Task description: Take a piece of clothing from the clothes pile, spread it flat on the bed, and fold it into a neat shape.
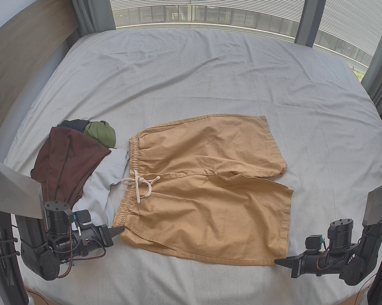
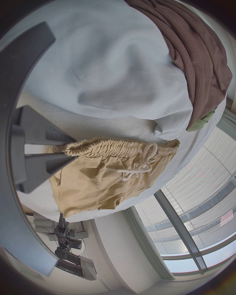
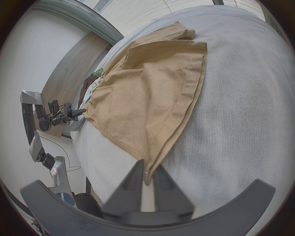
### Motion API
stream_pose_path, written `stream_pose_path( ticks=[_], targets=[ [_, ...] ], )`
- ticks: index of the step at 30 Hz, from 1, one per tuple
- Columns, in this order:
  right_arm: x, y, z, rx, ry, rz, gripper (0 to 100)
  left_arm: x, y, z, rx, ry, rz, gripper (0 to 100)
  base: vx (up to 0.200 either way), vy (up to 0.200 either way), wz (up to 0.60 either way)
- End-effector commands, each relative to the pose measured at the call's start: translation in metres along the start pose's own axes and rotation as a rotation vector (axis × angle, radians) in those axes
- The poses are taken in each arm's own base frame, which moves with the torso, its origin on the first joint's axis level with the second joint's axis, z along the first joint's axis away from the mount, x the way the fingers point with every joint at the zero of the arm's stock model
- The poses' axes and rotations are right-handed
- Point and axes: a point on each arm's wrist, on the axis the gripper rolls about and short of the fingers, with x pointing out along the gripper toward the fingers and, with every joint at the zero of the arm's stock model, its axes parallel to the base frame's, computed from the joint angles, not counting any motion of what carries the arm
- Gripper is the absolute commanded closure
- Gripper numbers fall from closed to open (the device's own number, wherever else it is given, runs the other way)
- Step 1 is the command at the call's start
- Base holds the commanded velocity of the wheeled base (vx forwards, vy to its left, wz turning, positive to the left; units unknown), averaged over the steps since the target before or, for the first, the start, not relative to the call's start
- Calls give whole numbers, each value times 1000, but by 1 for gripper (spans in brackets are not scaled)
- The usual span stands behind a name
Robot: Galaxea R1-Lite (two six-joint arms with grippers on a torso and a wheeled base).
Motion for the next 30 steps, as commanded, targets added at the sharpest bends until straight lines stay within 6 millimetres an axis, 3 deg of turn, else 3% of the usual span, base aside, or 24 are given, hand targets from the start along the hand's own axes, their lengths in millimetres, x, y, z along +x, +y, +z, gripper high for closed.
stream_pose_path(
  ticks=[1, 11, 16, 30],
  targets=[
    [0, 0, -1, 2, 3, 0, 100, 0, 0, 0, -1, 1, 0, 100, 0, 0, 0],
    [-3, 0, -3, 10, 15, -3, 100, -6, -4, 2, -37, -3, -19, 100, 0, 0, 0],
    [-5, 2, -8, 13, 38, -4, 100, -21, -7, -8, -65, 64, -51, 100, 0, 0, 0],
    [-13, 4, -20, 0, 108, -9, 100, -28, 5, -27, -21, 149, 10, 100, 0, 0, 0]
  ],
)
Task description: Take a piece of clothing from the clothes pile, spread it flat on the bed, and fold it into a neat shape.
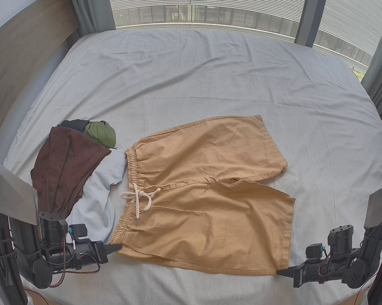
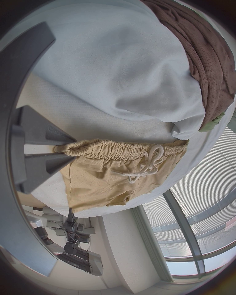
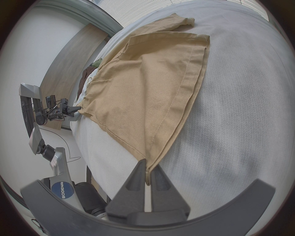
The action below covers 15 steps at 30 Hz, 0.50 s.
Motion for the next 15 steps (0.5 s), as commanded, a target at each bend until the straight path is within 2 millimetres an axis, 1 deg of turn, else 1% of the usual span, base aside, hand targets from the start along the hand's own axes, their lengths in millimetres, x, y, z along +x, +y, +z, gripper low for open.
stream_pose_path(
  ticks=[1, 7, 15],
  targets=[
    [-4, 2, -3, 4, 11, 1, 100, 0, 6, -6, -9, 28, 24, 100, 0, 0, 0],
    [-8, 7, 5, -33, -45, 9, 100, 1, 5, 0, 21, 0, 10, 100, 0, 0, 0],
    [-12, 8, 16, -74, -136, 22, 100, 1, -5, 16, 69, -77, -29, 100, 0, 0, 0]
  ],
)
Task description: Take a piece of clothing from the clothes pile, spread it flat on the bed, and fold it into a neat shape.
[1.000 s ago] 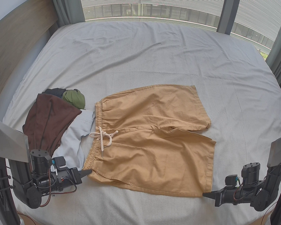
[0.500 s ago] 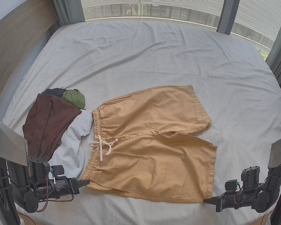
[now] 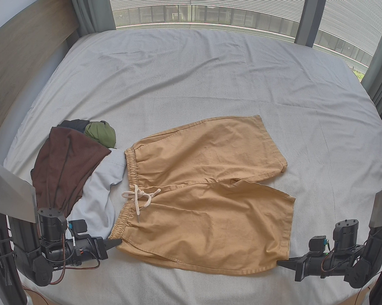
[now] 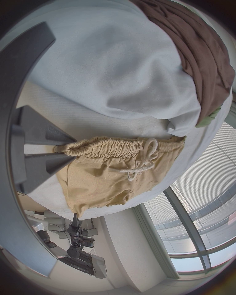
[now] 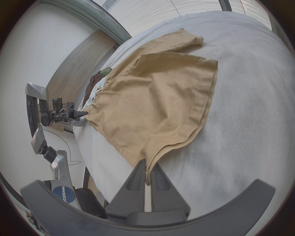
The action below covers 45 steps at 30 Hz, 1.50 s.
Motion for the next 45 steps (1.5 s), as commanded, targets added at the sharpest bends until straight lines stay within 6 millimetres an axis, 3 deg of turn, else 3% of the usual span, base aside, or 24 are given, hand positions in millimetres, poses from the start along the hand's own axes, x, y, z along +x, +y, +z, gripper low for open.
stream_pose_path(
  ticks=[1, 18, 45],
  targets=[
    [-5, 1, 4, -16, -48, -4, 100, -1, -6, 11, 25, -55, -23, 100, 0, 0, 0],
    [-7, 2, 56, -50, -291, 15, 100, -4, -27, 45, 57, -207, -103, 100, 0, 0, 0],
    [-19, 0, 124, 22, -560, 60, 100, 4, -34, 64, 7, -310, -89, 100, 0, 0, 0]
  ],
)
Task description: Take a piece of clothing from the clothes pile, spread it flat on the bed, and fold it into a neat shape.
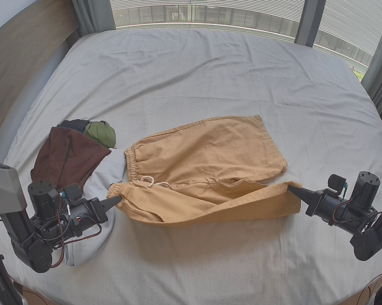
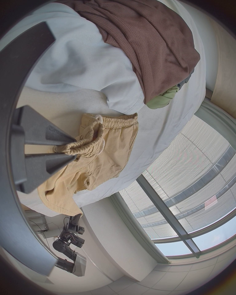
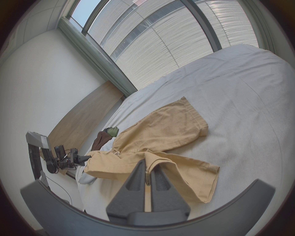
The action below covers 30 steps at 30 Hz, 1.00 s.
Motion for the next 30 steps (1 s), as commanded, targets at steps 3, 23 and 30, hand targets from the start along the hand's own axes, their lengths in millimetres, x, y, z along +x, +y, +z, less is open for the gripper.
stream_pose_path(
  ticks=[3, 23, 30],
  targets=[
    [6, -3, 17, 18, -64, 6, 100, 7, -4, 5, -9, -37, 1, 100, 0, 0, 0],
    [35, -12, 62, 0, -140, 23, 100, 29, -18, 20, -46, -167, 11, 100, 0, 0, 0],
    [43, -14, 80, -9, -159, 21, 100, 38, -22, 33, -40, -220, -20, 100, 0, 0, 0]
  ],
)
